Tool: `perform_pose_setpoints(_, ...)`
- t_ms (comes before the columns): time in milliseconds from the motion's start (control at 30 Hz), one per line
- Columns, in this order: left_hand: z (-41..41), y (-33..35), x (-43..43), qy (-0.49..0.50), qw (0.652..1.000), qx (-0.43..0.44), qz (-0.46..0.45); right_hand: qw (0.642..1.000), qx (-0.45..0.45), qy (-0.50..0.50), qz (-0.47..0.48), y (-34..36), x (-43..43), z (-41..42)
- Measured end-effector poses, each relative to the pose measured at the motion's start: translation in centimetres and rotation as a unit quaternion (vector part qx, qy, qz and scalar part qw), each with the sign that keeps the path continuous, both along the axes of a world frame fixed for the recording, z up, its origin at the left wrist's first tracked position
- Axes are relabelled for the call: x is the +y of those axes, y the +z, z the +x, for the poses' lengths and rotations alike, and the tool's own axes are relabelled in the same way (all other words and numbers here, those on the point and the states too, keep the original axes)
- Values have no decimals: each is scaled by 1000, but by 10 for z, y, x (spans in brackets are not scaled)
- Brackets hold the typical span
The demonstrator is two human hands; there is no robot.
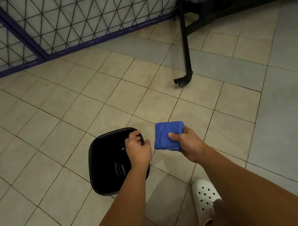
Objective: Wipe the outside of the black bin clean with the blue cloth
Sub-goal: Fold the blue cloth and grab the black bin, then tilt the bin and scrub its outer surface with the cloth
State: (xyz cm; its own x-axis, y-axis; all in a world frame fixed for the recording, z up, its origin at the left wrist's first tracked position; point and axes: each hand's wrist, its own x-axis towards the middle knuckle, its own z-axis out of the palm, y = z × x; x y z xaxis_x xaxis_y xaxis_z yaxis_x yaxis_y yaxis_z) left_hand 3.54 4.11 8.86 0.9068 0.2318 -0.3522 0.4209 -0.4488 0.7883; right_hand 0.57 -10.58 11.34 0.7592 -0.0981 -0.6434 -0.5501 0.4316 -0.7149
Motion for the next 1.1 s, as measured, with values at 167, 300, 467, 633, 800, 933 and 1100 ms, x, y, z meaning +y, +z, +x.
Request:
perform_pose_setpoints(167,-8,-21,5,-49,983,132,122,999,28,4,-29,-7,-6,-7)
perform_pose_setpoints(300,-16,-37,10,-120,963,222,91,999,22,-2,-31,-10,-8,-8)
perform_pose_setpoints(467,-19,-52,16,-169,950,248,91,999,31,-19,-18,-16,-14,-11)
perform_pose_setpoints(633,-11,-42,28,-148,962,225,45,999,33,-26,11,-12,-19,-8)
perform_pose_setpoints(800,-3,-22,65,-114,977,179,22,996,71,0,-54,-17,-11,-6)
perform_pose_setpoints(933,-1,-6,101,-70,981,178,-39,986,76,42,-141,-23,3,-5)
perform_pose_setpoints(1100,-14,3,130,-17,976,179,-125,948,80,118,-284,-42,17,-11)
